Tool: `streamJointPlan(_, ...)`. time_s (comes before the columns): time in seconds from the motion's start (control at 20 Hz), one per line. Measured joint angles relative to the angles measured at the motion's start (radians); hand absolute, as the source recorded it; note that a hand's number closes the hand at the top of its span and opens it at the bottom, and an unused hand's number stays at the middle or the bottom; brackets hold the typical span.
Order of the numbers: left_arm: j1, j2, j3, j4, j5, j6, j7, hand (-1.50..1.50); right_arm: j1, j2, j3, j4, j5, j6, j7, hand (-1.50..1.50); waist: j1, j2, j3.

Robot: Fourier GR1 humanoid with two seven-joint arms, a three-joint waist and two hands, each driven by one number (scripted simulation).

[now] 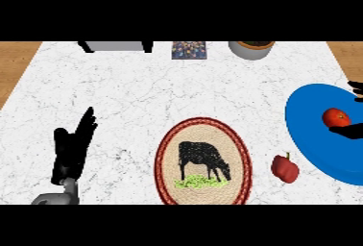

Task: Pick the tomato from the placemat and place it in the plate

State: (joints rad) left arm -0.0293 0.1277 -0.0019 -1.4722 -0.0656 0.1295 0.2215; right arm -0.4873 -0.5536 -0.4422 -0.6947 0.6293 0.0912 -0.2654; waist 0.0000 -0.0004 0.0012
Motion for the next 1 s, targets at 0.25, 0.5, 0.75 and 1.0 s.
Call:
streamJointPlan(0.25, 0.007, -0.003, 0.0, -0.012, -0.007, 0.01, 0.008, 0.0, -0.002, 0.007, -0.157, -0.001, -0.199, 0.062, -0.1, -1.5, -0.009, -0.002, 0.0)
streamJointPlan(0.5, 0.02, -0.015, -0.009, -0.027, -0.017, 0.018, 0.011, 0.0, 0.049, -0.027, -0.244, 0.018, -0.335, 0.175, -0.164, -1.5, -0.005, -0.001, 0.0)
streamJointPlan(0.75, 0.03, -0.025, -0.023, -0.046, -0.026, 0.012, 0.019, 0.0, 0.08, -0.052, -0.249, 0.101, -0.389, 0.232, -0.275, -1.5, 0.003, 0.001, 0.0)
streamJointPlan(1.0, 0.0, -0.03, -0.009, -0.009, -0.029, 0.008, 0.009, 0.0, 0.08, -0.074, -0.22, 0.174, -0.411, 0.248, -0.371, -1.5, 0.006, 0.002, -0.001)
